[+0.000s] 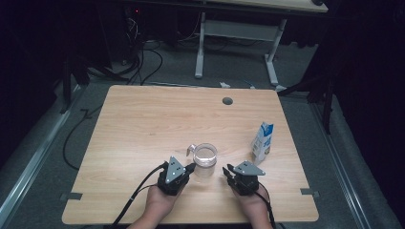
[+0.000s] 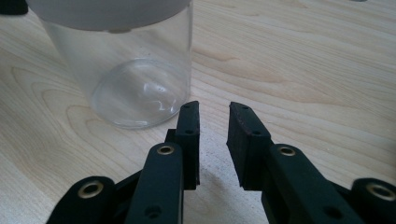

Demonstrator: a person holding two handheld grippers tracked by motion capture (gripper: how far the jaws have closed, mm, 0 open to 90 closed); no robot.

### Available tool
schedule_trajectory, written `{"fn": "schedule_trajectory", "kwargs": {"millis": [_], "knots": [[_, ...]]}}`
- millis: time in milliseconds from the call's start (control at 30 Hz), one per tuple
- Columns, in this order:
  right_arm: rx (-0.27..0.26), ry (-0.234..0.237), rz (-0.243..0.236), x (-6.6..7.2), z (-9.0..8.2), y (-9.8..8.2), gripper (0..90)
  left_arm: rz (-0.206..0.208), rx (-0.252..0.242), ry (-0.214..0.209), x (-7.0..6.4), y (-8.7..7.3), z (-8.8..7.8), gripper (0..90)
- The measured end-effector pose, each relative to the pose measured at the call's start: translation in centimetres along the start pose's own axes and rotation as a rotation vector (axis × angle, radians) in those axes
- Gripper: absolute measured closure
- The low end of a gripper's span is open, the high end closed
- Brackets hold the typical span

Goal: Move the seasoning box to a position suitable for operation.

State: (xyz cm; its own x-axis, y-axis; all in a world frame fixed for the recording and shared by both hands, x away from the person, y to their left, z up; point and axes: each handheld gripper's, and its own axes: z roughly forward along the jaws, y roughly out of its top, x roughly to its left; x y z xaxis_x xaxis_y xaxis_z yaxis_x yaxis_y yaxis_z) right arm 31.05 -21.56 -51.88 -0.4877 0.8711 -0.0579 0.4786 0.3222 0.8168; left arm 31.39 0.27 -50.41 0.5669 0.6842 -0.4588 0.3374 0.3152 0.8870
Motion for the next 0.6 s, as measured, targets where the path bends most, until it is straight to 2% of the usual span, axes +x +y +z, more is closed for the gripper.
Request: {"fn": "schedule_trajectory", "kwargs": {"millis": [100, 267, 333, 400, 433, 467, 500, 533, 567, 600], "knots": [[-0.010, -0.002, 0.005, -0.2, -0.2, 0.0, 75.7, -0.003, -0.005, 0.017, 0.8, 0.1, -0.6, 90.0], [-0.076, 0.009, 0.022, 0.0, -0.6, 0.8, 89.9, -0.006, -0.026, 0.107, 4.4, 1.5, -3.1, 89.4], [-0.087, 0.005, 0.031, 0.1, -0.5, 1.6, 90.0, 0.002, -0.030, 0.137, 5.7, 1.9, -4.0, 87.4], [-0.093, -0.008, 0.030, 0.1, -0.1, 2.2, 90.0, 0.057, -0.041, 0.179, 6.8, 1.9, -4.9, 85.8], [-0.093, -0.008, 0.030, 0.1, -0.1, 2.2, 90.0, 0.057, -0.041, 0.179, 6.8, 1.9, -4.9, 85.0], [-0.098, -0.009, 0.027, 0.2, 0.0, 2.4, 89.9, 0.071, -0.043, 0.198, 7.4, 1.7, -5.6, 85.0], [-0.094, -0.012, 0.026, 0.3, 0.4, 2.5, 89.8, 0.058, -0.039, 0.202, 7.7, 1.6, -6.0, 82.8], [-0.091, -0.019, 0.021, 0.5, 0.6, 2.7, 89.8, 0.124, 0.048, 0.213, 8.4, 1.5, -6.9, 81.1], [-0.090, -0.020, 0.020, 0.7, 0.9, 2.9, 89.8, 0.065, 0.018, 0.209, 8.4, 1.2, -6.9, 78.7], [-0.087, -0.019, 0.021, 0.8, 1.0, 3.0, 89.8, 0.038, -0.004, 0.205, 8.3, 1.1, -6.7, 77.3]]}}
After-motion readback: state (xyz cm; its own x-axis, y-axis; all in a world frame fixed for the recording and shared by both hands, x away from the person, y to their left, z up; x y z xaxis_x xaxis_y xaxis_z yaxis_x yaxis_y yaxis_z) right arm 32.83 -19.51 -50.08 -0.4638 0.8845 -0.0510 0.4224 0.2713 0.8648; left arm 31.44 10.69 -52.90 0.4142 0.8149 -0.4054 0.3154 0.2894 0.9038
